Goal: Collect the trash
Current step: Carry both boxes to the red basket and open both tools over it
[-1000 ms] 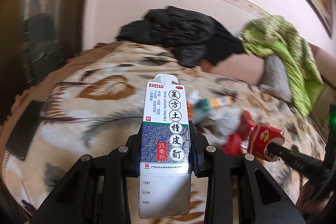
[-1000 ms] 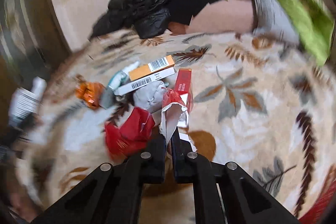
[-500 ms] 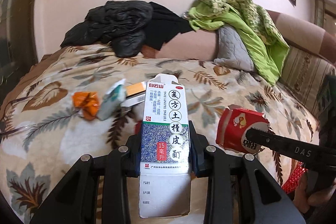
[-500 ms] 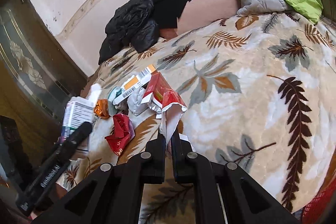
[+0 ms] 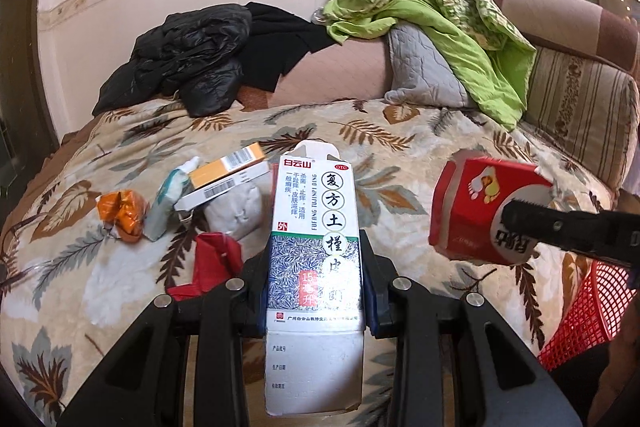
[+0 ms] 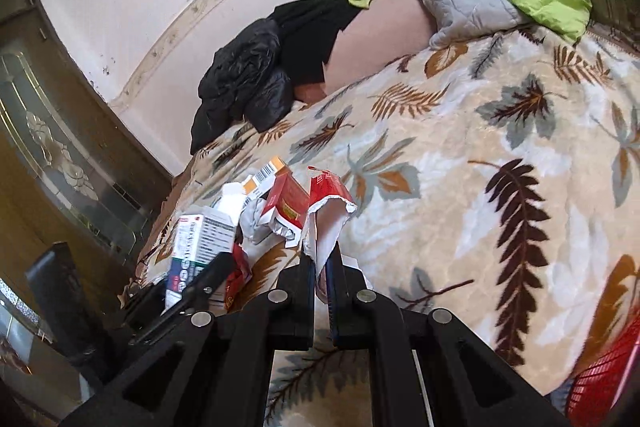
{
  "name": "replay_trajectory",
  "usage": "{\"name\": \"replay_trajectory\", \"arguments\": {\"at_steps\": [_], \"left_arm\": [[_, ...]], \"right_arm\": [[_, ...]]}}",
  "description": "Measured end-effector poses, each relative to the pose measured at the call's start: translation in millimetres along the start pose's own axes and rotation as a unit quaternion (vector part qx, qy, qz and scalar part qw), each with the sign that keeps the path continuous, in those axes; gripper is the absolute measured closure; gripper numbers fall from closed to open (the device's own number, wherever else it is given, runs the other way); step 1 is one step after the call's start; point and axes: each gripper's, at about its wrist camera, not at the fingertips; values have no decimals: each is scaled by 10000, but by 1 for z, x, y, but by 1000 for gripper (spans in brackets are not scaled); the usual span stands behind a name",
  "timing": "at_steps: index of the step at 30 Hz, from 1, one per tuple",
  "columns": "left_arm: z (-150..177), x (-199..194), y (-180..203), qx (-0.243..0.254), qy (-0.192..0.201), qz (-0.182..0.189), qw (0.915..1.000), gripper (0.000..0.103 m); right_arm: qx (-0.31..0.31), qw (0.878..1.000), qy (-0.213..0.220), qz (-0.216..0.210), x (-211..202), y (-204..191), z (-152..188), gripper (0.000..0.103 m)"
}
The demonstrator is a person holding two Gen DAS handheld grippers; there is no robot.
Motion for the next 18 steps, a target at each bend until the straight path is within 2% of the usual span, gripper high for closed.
{"name": "replay_trajectory", "arguments": {"at_steps": [12,18], "left_arm": [[3,-4,21,217,-22,120,9997,70],[7,-14,37,109,-67,398,9991,71]], "right_arm": [[-138,9996,199,162,-39,20,10,97],[-21,9995,215,238,-63,38,18,98]]}}
Point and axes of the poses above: each gripper's, at about its wrist camera, not at the fingertips, and x roughly the way its jaws point, y to its right, z to its underside, and after that the axes turned 14 degrees about z, right-handed
